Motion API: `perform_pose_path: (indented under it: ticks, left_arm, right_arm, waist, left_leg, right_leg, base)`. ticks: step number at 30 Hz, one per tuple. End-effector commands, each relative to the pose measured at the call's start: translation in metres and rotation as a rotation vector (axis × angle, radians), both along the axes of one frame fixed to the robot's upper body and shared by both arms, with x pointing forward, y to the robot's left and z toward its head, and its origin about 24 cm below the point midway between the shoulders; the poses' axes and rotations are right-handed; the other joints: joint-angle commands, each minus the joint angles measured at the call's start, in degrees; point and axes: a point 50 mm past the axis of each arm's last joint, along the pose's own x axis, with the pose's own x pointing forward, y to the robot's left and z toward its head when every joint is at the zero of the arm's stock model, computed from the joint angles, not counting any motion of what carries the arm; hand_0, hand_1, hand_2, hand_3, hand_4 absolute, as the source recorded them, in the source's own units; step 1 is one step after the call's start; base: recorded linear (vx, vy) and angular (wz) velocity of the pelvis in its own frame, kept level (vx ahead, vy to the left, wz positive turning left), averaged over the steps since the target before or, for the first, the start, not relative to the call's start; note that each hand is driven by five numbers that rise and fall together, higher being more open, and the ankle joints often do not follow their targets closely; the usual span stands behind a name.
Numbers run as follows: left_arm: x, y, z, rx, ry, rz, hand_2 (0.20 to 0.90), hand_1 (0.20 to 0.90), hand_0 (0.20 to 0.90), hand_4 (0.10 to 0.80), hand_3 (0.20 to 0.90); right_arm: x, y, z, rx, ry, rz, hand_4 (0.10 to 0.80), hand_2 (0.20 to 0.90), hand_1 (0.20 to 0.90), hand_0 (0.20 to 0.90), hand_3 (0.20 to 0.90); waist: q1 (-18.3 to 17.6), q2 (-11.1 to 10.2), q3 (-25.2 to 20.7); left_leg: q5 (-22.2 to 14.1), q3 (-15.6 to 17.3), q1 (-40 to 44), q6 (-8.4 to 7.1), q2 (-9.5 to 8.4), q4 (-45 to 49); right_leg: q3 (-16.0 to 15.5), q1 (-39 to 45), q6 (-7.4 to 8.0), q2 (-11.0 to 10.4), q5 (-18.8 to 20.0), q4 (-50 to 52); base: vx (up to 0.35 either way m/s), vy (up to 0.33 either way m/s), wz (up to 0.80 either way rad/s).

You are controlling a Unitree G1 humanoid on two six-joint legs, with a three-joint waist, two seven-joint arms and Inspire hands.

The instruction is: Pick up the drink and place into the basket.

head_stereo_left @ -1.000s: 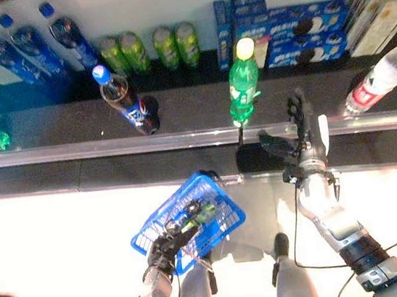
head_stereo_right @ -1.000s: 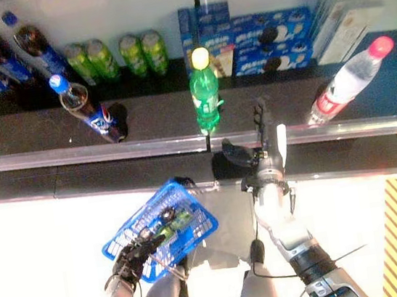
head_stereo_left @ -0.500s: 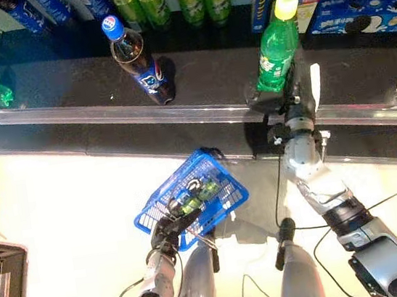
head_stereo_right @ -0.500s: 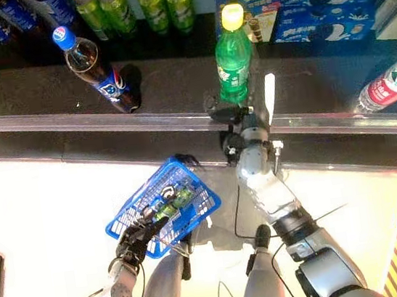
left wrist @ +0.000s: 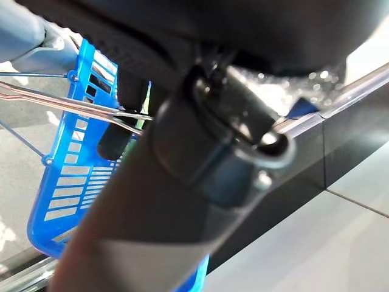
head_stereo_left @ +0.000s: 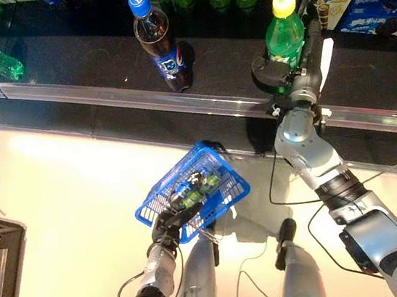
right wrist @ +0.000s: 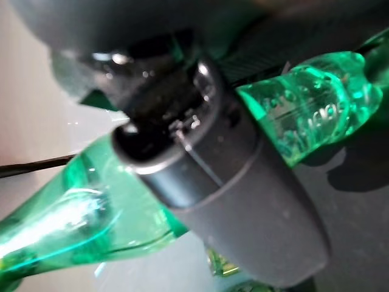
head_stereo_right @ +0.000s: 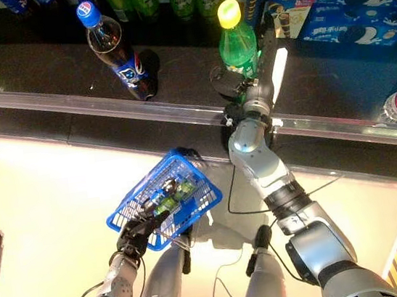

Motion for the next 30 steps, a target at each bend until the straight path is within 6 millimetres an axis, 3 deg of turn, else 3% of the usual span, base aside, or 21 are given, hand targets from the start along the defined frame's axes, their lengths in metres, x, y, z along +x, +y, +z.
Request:
perform_pose_path:
  ticks: [1,17,24,30]
  left_arm:
    - [-0.039,0.026,-0.021,0.061,0.094,0.017,0.300,0.300,0.300,0.100,0.200]
    - [-0.044,0.034,-0.023,0.017,0.090,0.078,0.300,0.300,0.300,0.100,0.200]
    - [-0.040,0.040,-0.012,-0.099,-0.023,0.208,0.300,0.300,0.300,0.100,0.200]
    - [-0.036,0.051,0.009,-0.208,-0.228,0.263,0.300,0.300,0.300,0.100,0.200]
  right_arm:
    - [-0.005,-0.001,0.064,0.055,-0.236,-0.025,0.100,0.300,0.300,0.300,0.200]
    - [-0.002,-0.018,0.067,0.049,-0.256,-0.067,0.100,0.300,0.300,0.300,0.200]
    - [-0.019,-0.017,0.066,0.036,-0.338,-0.010,0.100,0.300,0.300,0.300,0.200]
    - [-0.045,0.000,0.049,-0.054,-0.344,0.205,0.100,0.300,0.300,0.300,0.200]
  waist:
    - [2.1,-0.8,0.2]
    - [2.4,-0.7,0.2]
    - [1.7,-0.8,-0.8]
    - [0.6,-1.1,-4.0]
  left_leg:
    - [-1.1,-1.3,-2.7,1.46,0.56,5.4]
    - [-0.9,-1.3,-1.0,1.61,0.52,4.1]
    - [-1.2,-1.2,2.3,1.19,0.92,3.4]
    - [-1.0,-1.1,7.1,0.63,1.62,0.6]
  right_leg:
    - [0.3,-2.2,-2.98,-2.0,3.1,2.2]
    - [-0.5,-0.7,-3.53,-1.3,2.3,2.2]
    - [-1.4,1.8,-4.14,-1.2,0.3,3.9]
    - [-2.2,5.5,-4.92,-0.6,-1.8,4.5]
  base:
    - [0.014,-0.010,0.05]
    - [-0.009,-0.013,0.04]
    - [-0.022,-0.013,0.00]
    - [0.006,-0.024,0.02]
